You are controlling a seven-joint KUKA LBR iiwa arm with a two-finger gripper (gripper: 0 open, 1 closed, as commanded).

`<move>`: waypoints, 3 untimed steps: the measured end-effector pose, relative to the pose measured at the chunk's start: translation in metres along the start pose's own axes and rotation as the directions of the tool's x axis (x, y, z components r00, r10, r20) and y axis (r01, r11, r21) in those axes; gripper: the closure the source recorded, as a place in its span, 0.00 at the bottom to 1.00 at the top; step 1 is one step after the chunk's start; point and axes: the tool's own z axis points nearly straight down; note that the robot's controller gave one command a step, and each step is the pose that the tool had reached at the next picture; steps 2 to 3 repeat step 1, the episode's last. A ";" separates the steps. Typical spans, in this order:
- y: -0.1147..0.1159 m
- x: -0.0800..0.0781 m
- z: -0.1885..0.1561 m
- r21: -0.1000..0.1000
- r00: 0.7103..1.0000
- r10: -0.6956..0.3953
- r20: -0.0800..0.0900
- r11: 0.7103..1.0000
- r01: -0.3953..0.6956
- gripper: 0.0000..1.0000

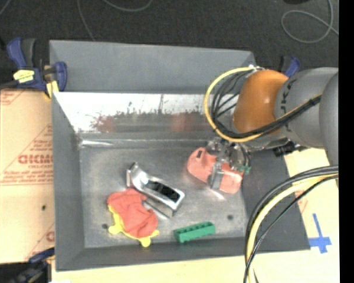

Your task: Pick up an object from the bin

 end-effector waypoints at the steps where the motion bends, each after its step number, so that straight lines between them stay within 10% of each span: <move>1: 0.000 0.000 0.000 0.000 1.000 0.000 0.000 1.000 0.000 1.00; 3: 0.000 0.000 0.000 0.000 1.000 0.000 0.000 1.000 0.000 1.00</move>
Offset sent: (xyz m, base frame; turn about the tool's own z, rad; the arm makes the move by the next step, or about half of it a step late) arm 0.0000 0.0000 0.0000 0.0000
